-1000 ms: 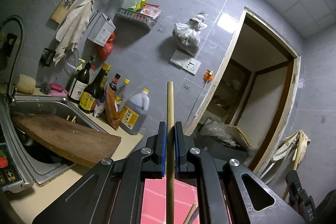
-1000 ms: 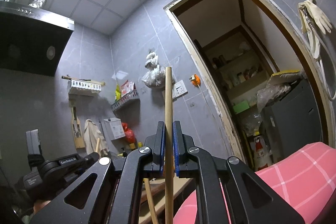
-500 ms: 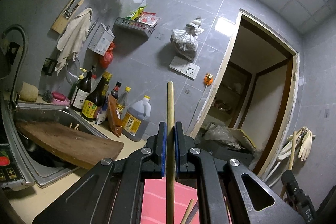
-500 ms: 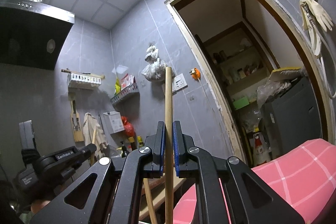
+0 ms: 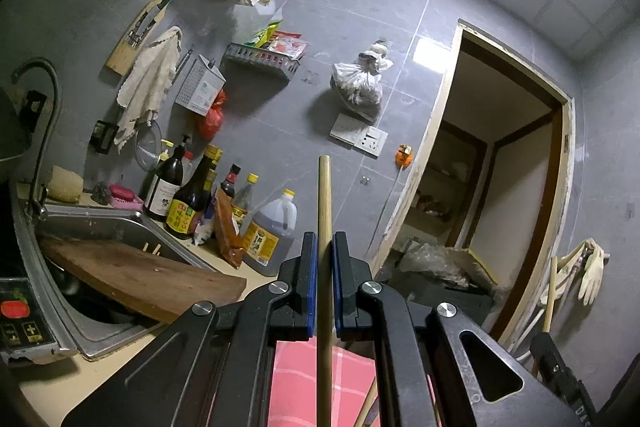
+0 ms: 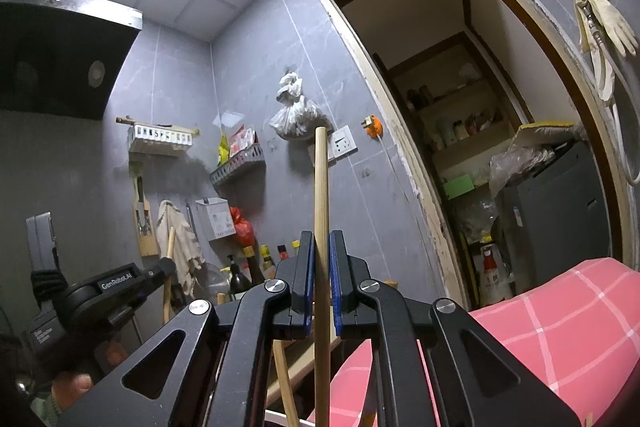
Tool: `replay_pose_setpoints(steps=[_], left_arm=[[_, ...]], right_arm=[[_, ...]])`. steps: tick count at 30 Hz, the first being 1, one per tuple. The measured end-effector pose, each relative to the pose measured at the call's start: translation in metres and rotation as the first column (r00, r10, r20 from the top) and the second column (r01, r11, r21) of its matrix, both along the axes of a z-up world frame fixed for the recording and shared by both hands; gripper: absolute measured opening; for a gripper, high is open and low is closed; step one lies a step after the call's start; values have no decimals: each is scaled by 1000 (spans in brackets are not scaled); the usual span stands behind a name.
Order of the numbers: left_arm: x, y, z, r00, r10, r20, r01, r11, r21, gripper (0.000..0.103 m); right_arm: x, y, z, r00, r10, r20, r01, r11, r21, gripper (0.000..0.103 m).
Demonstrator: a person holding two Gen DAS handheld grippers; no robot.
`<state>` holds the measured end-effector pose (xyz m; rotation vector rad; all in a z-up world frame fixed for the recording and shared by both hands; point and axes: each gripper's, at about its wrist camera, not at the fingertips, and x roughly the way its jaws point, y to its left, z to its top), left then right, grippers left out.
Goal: Organize utensils
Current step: 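Lift both held chopsticks upright and carry them over the white holder, then lower both held chopsticks into the white holder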
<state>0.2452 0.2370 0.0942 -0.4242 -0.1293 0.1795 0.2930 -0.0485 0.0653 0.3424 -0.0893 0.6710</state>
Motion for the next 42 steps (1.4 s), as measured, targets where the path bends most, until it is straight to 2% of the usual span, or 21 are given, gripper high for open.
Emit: replay_pose_setpoints(steps=[6, 18, 22, 25, 35, 42], left_arm=[[-5, -14, -10, 999, -18, -29, 19, 999, 36, 5], [-15, -48, -37, 982, -129, -138, 148, 980, 136, 5], [-10, -54, -46, 969, -145, -202, 174, 976, 134, 6], [-11, -55, -50, 964, -151, -220, 181, 976, 122, 6], [-16, -56, -50, 960, -163, -228, 192, 975, 111, 6], [-21, -58, -47, 957, -174, -231, 204, 973, 112, 6]], right_arm=[[-4, 2, 0, 1000, -3, -22, 2, 999, -51, 6], [-20, 0, -3, 993, -23, -118, 2, 985, -171, 6], [-22, -1, -3, 991, -24, -133, -2, 982, -189, 6], [-23, -2, -3, 990, -20, -137, -8, 980, -196, 6], [-22, -1, 0, 989, 51, -141, -69, 989, -128, 6], [-16, 5, -11, 983, 35, -181, -68, 982, -179, 6]])
